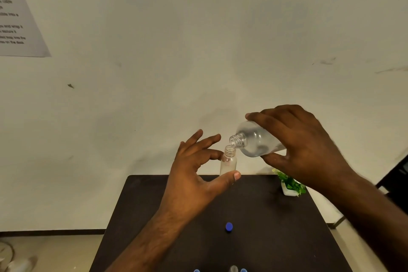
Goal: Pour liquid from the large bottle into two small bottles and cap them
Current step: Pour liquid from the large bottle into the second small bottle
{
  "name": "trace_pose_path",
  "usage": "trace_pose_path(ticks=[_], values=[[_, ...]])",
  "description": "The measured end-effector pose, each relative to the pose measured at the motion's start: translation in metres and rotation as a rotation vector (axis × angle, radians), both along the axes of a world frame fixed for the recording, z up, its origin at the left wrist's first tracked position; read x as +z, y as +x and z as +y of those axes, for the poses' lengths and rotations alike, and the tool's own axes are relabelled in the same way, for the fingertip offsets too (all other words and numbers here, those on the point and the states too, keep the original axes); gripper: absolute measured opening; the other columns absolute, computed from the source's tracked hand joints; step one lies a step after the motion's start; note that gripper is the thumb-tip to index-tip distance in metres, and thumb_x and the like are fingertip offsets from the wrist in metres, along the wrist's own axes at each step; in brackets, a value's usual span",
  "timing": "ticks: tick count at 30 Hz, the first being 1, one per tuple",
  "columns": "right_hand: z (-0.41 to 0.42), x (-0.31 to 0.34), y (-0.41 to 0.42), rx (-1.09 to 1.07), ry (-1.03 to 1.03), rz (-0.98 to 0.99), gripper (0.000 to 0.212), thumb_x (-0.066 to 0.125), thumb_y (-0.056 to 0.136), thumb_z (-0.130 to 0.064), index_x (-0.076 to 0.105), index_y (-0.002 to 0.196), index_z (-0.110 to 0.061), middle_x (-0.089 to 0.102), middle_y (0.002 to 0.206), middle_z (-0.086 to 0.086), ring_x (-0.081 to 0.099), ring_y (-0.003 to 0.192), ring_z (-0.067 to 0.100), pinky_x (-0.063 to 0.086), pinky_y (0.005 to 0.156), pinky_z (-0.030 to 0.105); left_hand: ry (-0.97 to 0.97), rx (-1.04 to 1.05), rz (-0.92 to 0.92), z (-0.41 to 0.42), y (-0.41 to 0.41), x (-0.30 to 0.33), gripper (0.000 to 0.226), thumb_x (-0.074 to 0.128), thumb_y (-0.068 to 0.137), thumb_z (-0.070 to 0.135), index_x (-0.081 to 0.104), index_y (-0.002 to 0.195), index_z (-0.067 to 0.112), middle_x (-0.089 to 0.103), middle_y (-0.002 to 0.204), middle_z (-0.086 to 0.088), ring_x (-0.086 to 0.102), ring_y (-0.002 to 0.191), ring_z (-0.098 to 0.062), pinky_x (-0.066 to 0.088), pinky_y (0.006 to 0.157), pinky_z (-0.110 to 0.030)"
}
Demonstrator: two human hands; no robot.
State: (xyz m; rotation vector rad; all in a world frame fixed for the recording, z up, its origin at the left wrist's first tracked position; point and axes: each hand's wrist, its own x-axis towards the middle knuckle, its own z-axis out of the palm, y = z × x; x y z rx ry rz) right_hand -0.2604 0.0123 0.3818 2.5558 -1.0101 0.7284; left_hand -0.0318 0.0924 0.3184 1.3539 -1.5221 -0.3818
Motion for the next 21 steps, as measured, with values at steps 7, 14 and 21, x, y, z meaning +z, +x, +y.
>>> trace_pose_path(ticks=[7,14,21], values=[[0.0011,0.0011,0.0001,0.005,-0.019,-0.007,0.069,0.071,0.075,-0.036,0.053,0.141,-0.028,0.062,0.126,-0.004,0.052,0.116,0.023,0.044,0.093,0.041,-0.003,0.005,0.015,0.0021,-0.0007,0.0010,0.037,0.080,0.066,0.067,0.070,0.094,0.046,0.059,0.134,0.034,0.033,0.144,0.010,0.042,0.115,-0.049],[0.0012,0.0001,0.0001,0.004,-0.018,-0.007,0.070,0.071,0.075,-0.036,0.051,0.142,-0.029,0.062,0.127,-0.003,0.051,0.116,0.023,0.044,0.093,0.041,0.113,0.024,0.031,0.0086,-0.0019,0.0077,0.030,0.076,0.062,0.067,0.061,0.086,0.057,0.061,0.104,0.038,0.056,0.110,0.016,0.041,0.086,-0.010],[0.0005,-0.0004,0.0008,0.008,-0.020,-0.001,0.069,0.071,0.075,-0.037,0.053,0.141,-0.028,0.063,0.127,-0.003,0.052,0.116,0.024,0.045,0.093,0.043,0.168,-0.065,0.158,0.0097,-0.0011,0.0072,0.037,0.086,0.072,0.044,0.077,0.105,0.032,0.076,0.096,0.018,0.071,0.092,-0.001,0.061,0.078,-0.020]])
